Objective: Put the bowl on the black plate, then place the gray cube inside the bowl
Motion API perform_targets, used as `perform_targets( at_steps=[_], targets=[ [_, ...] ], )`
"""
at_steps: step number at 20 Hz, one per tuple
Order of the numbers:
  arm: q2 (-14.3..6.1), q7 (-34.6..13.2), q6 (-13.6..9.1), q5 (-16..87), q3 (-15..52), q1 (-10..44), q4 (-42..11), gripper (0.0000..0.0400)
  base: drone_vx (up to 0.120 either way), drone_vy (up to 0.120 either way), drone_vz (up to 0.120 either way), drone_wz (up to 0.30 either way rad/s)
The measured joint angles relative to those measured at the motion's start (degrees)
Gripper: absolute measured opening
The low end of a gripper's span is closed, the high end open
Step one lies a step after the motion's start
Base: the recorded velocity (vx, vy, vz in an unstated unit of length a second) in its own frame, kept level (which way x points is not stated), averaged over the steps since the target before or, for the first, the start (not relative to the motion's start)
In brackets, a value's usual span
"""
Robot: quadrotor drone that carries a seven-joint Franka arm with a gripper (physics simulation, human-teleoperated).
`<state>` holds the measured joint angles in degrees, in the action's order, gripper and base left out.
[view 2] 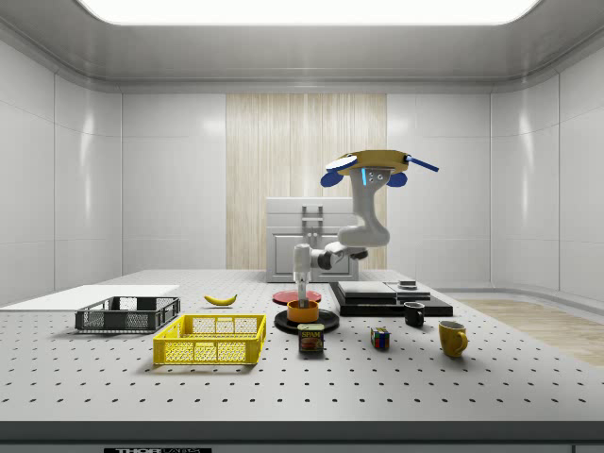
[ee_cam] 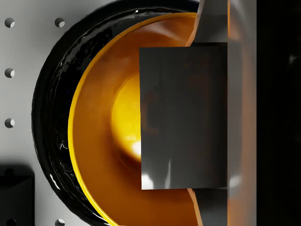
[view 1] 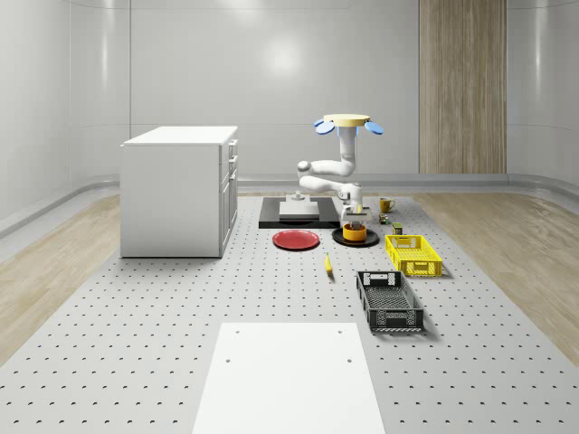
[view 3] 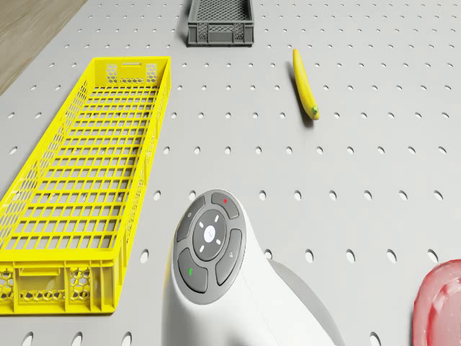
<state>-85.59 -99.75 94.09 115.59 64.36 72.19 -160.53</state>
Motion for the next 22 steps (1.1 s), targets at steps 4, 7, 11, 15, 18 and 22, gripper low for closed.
perform_targets(
  at_steps=[4, 7, 11, 15, 18, 22],
  targets=[
    [0.43, -0.12, 0.87, 2.45, -2.52, 0.73, 1.14, 0.0252, 0.000, 0.000, 0.000, 0.000],
    [0.82, -0.09, 1.44, 4.11, -4.22, 1.14, 1.99, 0.0274, 0.000, 0.000, 0.000, 0.000],
    [-1.06, -2.67, 3.69, 4.59, -4.94, 4.53, 2.57, 0.0272, 0.000, 0.000, 0.000, 0.000],
    [-1.45, -0.60, 3.29, 2.48, -3.10, 2.82, 1.91, 0.0353, 0.000, 0.000, 0.000, 0.000],
    [-1.35, -0.68, 1.94, 0.48, -0.92, 1.83, 0.74, 0.0378, 0.000, 0.000, 0.000, 0.000],
    [-1.22, -0.72, 0.11, -2.71, 2.55, 0.69, -0.78, 0.0392, 0.000, 0.000, 0.000, 0.000]
  ],
)
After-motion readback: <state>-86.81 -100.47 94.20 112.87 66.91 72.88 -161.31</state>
